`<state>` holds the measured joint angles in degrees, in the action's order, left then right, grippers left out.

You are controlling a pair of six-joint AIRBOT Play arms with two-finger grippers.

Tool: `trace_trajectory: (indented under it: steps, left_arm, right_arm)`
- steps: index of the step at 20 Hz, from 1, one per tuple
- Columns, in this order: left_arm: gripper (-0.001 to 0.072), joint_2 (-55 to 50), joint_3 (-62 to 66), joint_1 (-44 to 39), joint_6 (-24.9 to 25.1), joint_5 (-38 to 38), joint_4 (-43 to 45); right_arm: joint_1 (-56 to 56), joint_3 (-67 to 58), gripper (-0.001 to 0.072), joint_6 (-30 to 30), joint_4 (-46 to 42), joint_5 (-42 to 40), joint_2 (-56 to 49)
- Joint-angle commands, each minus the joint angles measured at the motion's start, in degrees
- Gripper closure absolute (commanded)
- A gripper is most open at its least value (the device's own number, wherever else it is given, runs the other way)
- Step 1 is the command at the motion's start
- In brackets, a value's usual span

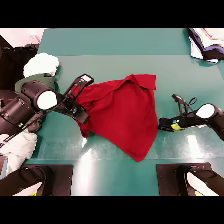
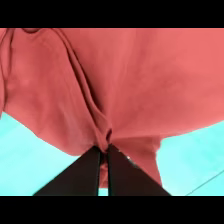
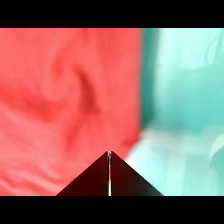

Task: Fold the shirts.

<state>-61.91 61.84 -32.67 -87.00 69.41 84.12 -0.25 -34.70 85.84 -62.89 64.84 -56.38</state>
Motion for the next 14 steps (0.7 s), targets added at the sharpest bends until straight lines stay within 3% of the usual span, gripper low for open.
trace_trajectory:
  steps: [1, 2, 3, 5, 7, 8, 9, 11, 12, 13, 14]
  left_arm:
    - [0.0678, -0.04, -0.02, 2.36, 0.46, -0.81, -4.02]
    - [0.0678, -0.04, -0.07, 2.36, 0.46, -0.85, -4.76]
    - [0.0678, -0.04, -0.42, 2.36, 0.46, -1.01, -5.60]
    - [0.0677, -0.04, -1.97, 2.36, 0.44, -1.20, -6.64]
    - [0.0677, -0.04, -3.82, 2.36, 0.44, -1.60, -7.67]
    - [0.0677, -0.04, -4.17, 2.36, 0.46, -1.62, -7.67]
    - [0.0677, -0.02, -4.17, 2.36, 0.50, -1.60, -7.63]
    - [0.0677, -0.04, -4.15, 2.36, 2.14, -1.18, -7.43]
    - [0.0677, -0.04, -4.15, 2.36, 2.12, -0.28, -6.38]
    - [0.0604, -0.04, -4.15, 2.38, 2.10, 0.90, -4.87]
    - [0.0366, -0.04, -4.15, 2.36, 1.90, 2.21, -3.28]
  right_arm:
    - [-3.37, -3.02, 0.0688, 0.04, -1.73, 4.09, 0.04]
    - [-4.24, -2.64, 0.0505, 0.02, -1.68, 4.42, -0.22]
    - [-5.31, -1.64, 0.0217, 0.02, -1.53, 4.81, -0.74]
    - [-6.03, 1.57, 0.0201, -1.22, 2.03, 3.32, -2.34]
    - [-4.90, 4.87, 0.0220, -5.09, 9.70, -0.24, -4.44]
    - [-3.61, 5.88, 0.0276, -5.46, 11.72, -2.08, -5.68]
    - [-1.90, 6.40, 0.0287, -5.62, 12.37, -3.78, -7.06]
    - [1.66, 6.27, 0.0690, -7.50, 12.11, -5.66, -8.68]
    - [2.67, 5.70, 0.0694, -7.52, 11.69, -5.84, -8.98]
    - [2.73, 4.92, 0.0695, -7.48, 11.47, -5.75, -8.96]
    - [2.29, 3.98, 0.0697, -7.41, 10.56, -5.44, -8.44]
